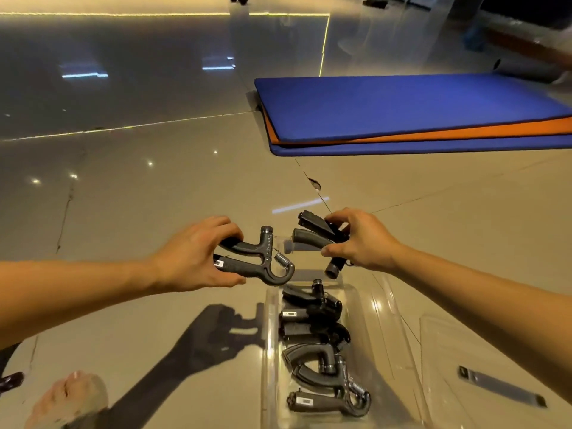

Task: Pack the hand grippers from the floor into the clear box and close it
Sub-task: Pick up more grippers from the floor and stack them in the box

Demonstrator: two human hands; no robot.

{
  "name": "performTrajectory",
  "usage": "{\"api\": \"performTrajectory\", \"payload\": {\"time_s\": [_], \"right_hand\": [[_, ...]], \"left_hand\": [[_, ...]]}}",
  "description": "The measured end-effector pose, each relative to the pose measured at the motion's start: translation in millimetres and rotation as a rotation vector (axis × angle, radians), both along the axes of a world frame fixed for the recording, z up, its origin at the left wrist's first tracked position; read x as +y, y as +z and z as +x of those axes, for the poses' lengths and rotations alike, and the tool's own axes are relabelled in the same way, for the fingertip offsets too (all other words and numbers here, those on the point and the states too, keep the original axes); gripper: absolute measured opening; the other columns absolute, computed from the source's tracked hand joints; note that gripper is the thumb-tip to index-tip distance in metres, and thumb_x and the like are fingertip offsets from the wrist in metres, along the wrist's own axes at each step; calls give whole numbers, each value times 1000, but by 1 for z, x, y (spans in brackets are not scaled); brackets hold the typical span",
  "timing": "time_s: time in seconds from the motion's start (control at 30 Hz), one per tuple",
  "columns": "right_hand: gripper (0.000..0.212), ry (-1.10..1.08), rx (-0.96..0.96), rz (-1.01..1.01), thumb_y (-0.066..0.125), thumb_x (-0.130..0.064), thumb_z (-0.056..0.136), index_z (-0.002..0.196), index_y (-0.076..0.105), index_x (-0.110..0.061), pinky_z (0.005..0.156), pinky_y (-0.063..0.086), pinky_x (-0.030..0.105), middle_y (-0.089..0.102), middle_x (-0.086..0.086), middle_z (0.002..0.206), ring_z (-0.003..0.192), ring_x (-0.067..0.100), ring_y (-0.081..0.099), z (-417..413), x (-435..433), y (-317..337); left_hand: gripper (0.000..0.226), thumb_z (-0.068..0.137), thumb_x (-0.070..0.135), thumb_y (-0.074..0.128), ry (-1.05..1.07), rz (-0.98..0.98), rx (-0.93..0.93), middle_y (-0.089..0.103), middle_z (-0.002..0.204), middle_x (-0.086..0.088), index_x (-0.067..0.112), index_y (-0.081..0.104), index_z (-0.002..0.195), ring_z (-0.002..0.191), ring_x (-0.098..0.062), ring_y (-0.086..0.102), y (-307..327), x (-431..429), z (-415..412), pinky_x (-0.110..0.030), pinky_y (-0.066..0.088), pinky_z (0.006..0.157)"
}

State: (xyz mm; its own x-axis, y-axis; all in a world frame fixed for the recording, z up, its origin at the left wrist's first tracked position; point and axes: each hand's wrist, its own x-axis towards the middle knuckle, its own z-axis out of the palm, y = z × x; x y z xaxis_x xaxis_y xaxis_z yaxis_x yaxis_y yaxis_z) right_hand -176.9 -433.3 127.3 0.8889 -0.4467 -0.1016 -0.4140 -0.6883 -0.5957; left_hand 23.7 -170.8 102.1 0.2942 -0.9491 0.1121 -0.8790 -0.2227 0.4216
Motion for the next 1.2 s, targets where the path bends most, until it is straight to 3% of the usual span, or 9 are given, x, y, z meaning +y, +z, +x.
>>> {"api": "performTrajectory", "payload": {"time_s": [0.1, 0.23, 0.3, 0.43, 0.6, 0.77, 0.83, 0.97, 1.2], "right_hand": [[63, -39, 20, 66, 87, -26, 75, 132, 60, -20, 70, 64, 39, 63, -13, 104, 84, 17, 69, -16, -8, -8], [63, -77, 61, 100, 86, -25, 76, 133, 60, -20, 72, 64, 43, 64, -8, 107, 86, 19, 70, -33, -9, -21], [61, -84, 77, 139, 86, -24, 76, 131, 59, -24, 63, 64, 43, 64, -8, 106, 82, 21, 72, -40, -6, -28], [55, -21, 115, 127, 85, -27, 77, 127, 61, -21, 53, 56, 20, 66, -6, 107, 75, 13, 70, -50, 2, -39], [52, 22, 190, 80, 85, -33, 76, 121, 64, -16, 76, 56, 26, 66, -7, 100, 87, 11, 65, -54, 12, -42], [46, 45, 205, 160, 83, -32, 77, 117, 64, -23, 77, 54, 21, 66, -10, 99, 90, 9, 65, -65, 19, -51], [44, 51, 199, 231, 83, -29, 77, 115, 61, -27, 81, 58, 26, 68, -8, 101, 93, 11, 67, -70, 21, -56], [53, 17, 173, 386, 85, -27, 75, 120, 58, -20, 81, 62, 40, 70, 5, 107, 92, 20, 72, -73, 25, -66], [52, -45, 157, 406, 87, -21, 73, 118, 60, -16, 76, 63, 41, 71, 5, 102, 85, 20, 74, -61, 25, -70]], "left_hand": [[60, 67, 73, 71, 37, -74, 85, 55, 103, 21, 34, 57, 110, 95, 0, 57, -16, -3, -17, -27, 55, 82], [56, 63, 74, 75, 51, -113, 187, 59, 99, 23, 41, 56, 104, 94, -1, 60, -31, 4, -34, -27, 54, 78], [55, 63, 73, 77, 48, -122, 222, 60, 99, 22, 41, 57, 104, 94, -3, 61, -34, 6, -39, -28, 54, 78], [55, 63, 71, 77, 25, -99, 229, 59, 99, 23, 40, 57, 104, 93, -3, 60, -33, 4, -44, -31, 55, 78], [54, 62, 71, 76, 20, -115, 243, 60, 97, 21, 39, 57, 102, 93, -3, 60, -30, 2, -48, -30, 55, 78], [53, 63, 69, 78, 14, -123, 268, 60, 98, 21, 39, 58, 101, 93, -5, 61, -25, 8, -54, -31, 54, 78], [52, 63, 69, 78, 15, -121, 279, 61, 99, 21, 40, 58, 101, 94, -5, 62, -27, 10, -55, -28, 54, 78], [51, 63, 70, 78, 7, -112, 279, 60, 100, 23, 41, 57, 101, 95, -4, 62, -32, 8, -57, -24, 54, 77], [57, 65, 73, 73, -20, -67, 171, 55, 97, 22, 36, 59, 106, 93, -2, 56, -38, -5, -57, -27, 52, 77]]}}
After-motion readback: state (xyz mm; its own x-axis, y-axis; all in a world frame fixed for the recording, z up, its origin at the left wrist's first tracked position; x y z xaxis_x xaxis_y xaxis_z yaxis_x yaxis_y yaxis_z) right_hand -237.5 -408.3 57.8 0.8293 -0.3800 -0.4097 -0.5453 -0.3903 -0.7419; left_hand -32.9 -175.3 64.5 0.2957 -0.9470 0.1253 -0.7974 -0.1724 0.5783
